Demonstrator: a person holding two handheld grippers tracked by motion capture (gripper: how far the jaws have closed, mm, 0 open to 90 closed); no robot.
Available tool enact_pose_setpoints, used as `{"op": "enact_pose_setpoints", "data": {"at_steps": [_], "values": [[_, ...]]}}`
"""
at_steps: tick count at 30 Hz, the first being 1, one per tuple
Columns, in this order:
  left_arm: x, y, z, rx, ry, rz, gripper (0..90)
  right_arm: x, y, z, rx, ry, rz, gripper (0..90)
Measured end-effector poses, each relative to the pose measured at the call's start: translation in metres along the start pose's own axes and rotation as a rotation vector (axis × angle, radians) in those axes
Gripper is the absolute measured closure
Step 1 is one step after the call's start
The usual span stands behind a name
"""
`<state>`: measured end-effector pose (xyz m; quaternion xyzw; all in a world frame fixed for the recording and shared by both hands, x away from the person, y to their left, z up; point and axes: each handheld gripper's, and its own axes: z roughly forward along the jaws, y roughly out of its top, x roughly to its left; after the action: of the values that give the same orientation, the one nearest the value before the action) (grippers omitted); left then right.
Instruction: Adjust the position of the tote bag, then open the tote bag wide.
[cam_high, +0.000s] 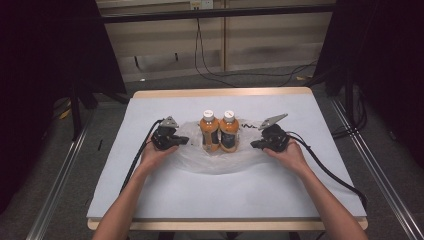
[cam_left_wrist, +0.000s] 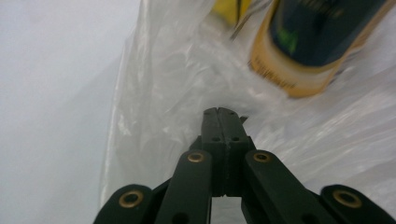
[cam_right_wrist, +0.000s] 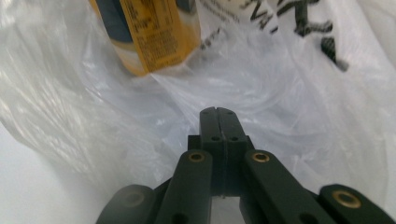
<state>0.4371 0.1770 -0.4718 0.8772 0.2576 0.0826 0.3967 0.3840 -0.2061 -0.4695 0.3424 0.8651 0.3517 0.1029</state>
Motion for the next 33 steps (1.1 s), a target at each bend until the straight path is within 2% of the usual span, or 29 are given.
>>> {"op": "enact_pose_setpoints", "data": {"at_steps": [3, 5, 8, 9, 11, 12, 14, 15, 17, 20, 21, 27, 30, 31, 33], "values": [[-0.003, 0.003, -0.004, -0.031, -0.023, -0.001, 90.0, 0.0, 0.001, -0.002, -0.023, 0.001, 0.008, 90.0], [-0.012, 0.008, -0.009, -0.041, -0.036, 0.028, 90.0, -0.001, 0.002, -0.005, -0.047, -0.006, 0.011, 90.0], [-0.017, 0.009, -0.013, -0.051, -0.036, 0.043, 90.0, -0.001, 0.002, -0.006, -0.06, 0.003, 0.008, 90.0], [-0.022, 0.011, -0.018, -0.069, -0.035, 0.052, 90.0, 0.0, 0.003, -0.008, -0.071, -0.006, 0.012, 90.0], [-0.026, 0.013, -0.022, -0.105, -0.04, 0.054, 90.0, 0.0, 0.003, -0.01, -0.08, -0.003, 0.01, 90.0], [-0.026, 0.013, -0.022, -0.105, -0.04, 0.054, 90.0, 0.0, 0.003, -0.01, -0.08, -0.003, 0.01, 90.0], [-0.031, 0.014, -0.028, -0.151, -0.065, 0.04, 90.0, -0.001, 0.004, -0.013, -0.107, -0.002, 0.02, 90.0], [-0.031, 0.014, -0.028, -0.151, -0.065, 0.04, 90.0, -0.001, 0.004, -0.013, -0.107, -0.002, 0.02, 90.0], [-0.034, 0.014, -0.034, -0.183, -0.08, 0.036, 90.0, -0.001, 0.007, -0.02, -0.153, -0.002, 0.032, 90.0], [-0.037, 0.015, -0.04, -0.196, -0.079, 0.049, 90.0, -0.003, 0.008, -0.026, -0.183, 0.0, 0.045, 90.0], [-0.041, 0.015, -0.046, -0.226, -0.088, 0.044, 90.0, -0.003, 0.009, -0.027, -0.192, -0.003, 0.046, 90.0], [-0.047, 0.012, -0.062, -0.263, -0.081, 0.06, 90.0, 0.002, 0.009, -0.034, -0.221, -0.002, 0.043, 90.0], [-0.049, 0.01, -0.068, -0.282, -0.08, 0.038, 90.0, 0.005, 0.009, -0.04, -0.239, 0.0, 0.042, 90.0], [-0.049, 0.009, -0.07, -0.28, -0.08, 0.049, 90.0, 0.007, 0.009, -0.042, -0.247, 0.0, 0.042, 90.0], [-0.049, 0.006, -0.073, -0.283, -0.092, 0.037, 90.0, 0.009, 0.009, -0.047, -0.266, 0.01, 0.048, 90.0]]}}
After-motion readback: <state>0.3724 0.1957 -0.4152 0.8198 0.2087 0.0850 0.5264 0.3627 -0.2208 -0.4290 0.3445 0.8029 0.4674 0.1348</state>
